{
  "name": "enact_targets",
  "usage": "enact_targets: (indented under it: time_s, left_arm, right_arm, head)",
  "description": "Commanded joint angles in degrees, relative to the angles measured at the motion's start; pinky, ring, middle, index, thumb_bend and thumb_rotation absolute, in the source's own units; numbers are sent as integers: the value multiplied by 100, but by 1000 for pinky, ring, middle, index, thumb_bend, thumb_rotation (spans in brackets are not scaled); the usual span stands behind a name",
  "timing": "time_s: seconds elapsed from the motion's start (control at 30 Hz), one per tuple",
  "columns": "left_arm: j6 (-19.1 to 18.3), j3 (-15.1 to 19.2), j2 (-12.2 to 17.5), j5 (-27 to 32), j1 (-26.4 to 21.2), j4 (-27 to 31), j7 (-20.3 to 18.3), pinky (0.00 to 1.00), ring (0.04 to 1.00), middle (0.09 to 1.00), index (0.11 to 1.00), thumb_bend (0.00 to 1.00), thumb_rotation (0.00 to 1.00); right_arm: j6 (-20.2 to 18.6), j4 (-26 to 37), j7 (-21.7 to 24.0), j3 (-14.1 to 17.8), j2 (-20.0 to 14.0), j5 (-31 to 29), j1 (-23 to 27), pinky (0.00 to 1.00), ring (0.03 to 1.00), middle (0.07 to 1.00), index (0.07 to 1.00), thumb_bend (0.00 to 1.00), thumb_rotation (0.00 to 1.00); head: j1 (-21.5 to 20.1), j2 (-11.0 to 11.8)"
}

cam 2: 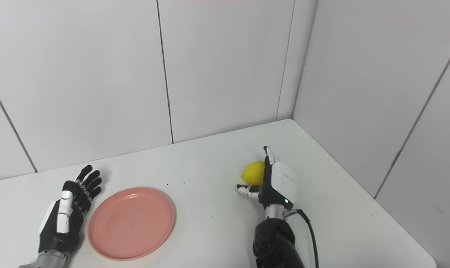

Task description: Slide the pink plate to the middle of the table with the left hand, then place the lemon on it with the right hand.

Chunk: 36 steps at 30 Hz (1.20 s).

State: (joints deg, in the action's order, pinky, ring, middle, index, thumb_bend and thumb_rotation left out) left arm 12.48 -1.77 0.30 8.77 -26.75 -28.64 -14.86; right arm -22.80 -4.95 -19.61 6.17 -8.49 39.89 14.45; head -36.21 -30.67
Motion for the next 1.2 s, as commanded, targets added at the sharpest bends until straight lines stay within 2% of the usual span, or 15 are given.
enact_targets:
  time_s: [0.0,0.13,0.23,0.33,0.37,0.4,0.43,0.47,0.5,0.6,0.93,1.07,1.17]
  left_arm:
    - [135,14,53,31,194,-123,-82,951,938,924,913,775,1000]
    - [140,27,48,65,191,-137,-105,955,939,927,916,775,1000]
    - [116,29,56,49,208,-93,-99,952,939,927,917,772,1000]
    - [136,37,53,41,208,-93,-78,949,939,926,917,770,1000]
    - [134,40,52,43,209,-87,-74,949,938,926,916,771,1000]
    - [128,44,52,47,210,-81,-73,948,937,926,916,770,1000]
    - [124,46,51,50,211,-79,-73,949,936,925,915,771,1000]
    - [123,44,54,53,210,-75,-80,949,936,925,915,772,1000]
    - [126,41,56,45,211,-68,-80,950,938,927,916,774,1000]
    - [113,40,48,49,219,-37,-78,953,936,925,914,772,1000]
    - [3,10,24,10,277,169,-35,956,940,928,916,783,1000]
    - [-68,-5,4,-29,330,323,17,951,940,931,921,784,1000]
    - [-230,-52,-56,-108,416,582,104,939,935,931,920,755,1000]
  right_arm:
    - [162,-27,-181,3,-126,-82,219,780,858,884,890,865,142]
    - [207,-179,-302,12,-102,-226,275,755,842,869,871,847,115]
    - [387,-352,-569,-2,-102,-290,320,724,800,818,821,811,48]
    - [643,-524,-893,-25,-118,-337,348,673,727,736,753,762,6]
    - [735,-586,-1004,-19,-117,-358,357,628,673,685,724,739,2]
    - [805,-633,-1093,-10,-111,-385,364,594,633,591,697,651,1]
    - [850,-664,-1155,-8,-109,-406,369,562,598,542,676,605,0]
    - [901,-713,-1273,-2,-101,-400,374,542,577,512,663,576,0]
    - [963,-756,-1380,2,-96,-405,377,491,496,491,606,545,0]
    - [1090,-816,-1577,6,-90,-478,368,423,414,470,549,515,0]
    - [1216,-757,-1865,-69,-102,-524,312,406,411,460,538,513,0]
    - [1195,-513,-1881,-139,-59,-486,254,375,395,461,543,512,0]
    - [1278,-201,-1817,-215,-17,-523,190,341,384,465,544,511,0]
  head:
    - [17,-27]
    - [22,-30]
    - [22,-30]
    - [22,-30]
    - [22,-30]
    - [22,-30]
    - [22,-30]
    - [22,-30]
    - [22,-30]
    - [64,-60]
    - [179,-90]
    - [388,-137]
    - [748,-185]
